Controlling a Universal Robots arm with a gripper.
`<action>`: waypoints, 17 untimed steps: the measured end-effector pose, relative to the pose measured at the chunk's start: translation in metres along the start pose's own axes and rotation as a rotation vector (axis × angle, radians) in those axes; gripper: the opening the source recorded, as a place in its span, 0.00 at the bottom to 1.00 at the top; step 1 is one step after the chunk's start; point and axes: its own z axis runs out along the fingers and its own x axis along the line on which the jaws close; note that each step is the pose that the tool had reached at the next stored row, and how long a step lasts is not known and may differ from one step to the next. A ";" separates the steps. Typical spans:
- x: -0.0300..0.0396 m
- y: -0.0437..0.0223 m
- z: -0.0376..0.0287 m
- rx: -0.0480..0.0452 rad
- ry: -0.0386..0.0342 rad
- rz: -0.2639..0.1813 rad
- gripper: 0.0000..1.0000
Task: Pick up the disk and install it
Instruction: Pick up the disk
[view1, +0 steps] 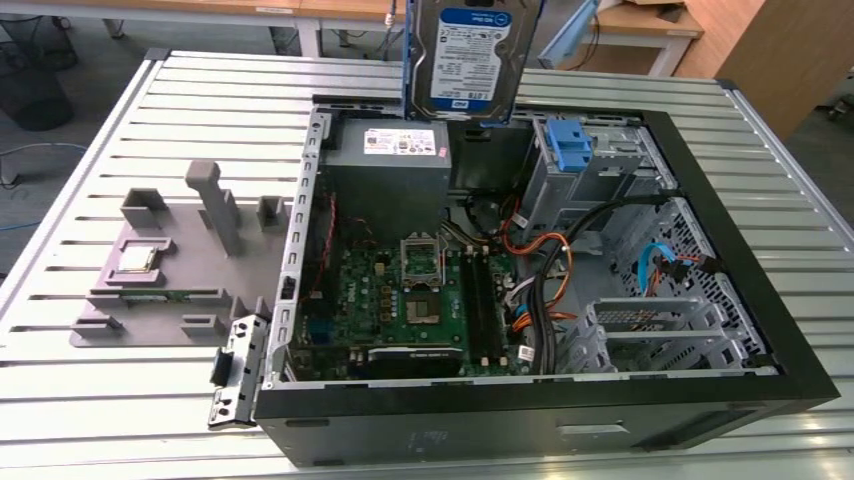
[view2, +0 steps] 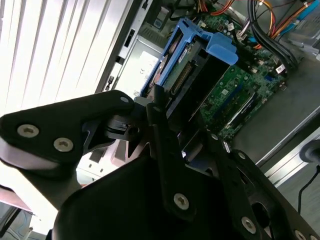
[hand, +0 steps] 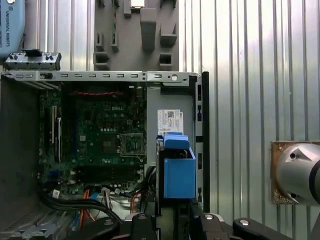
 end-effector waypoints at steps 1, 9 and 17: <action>-0.0001 -0.0034 -0.0001 -0.0001 0.0000 0.000 0.35; -0.0006 -0.0277 -0.0007 -0.0004 0.0000 0.000 0.35; 0.0010 -0.0301 -0.0009 -0.0003 0.0000 0.000 0.35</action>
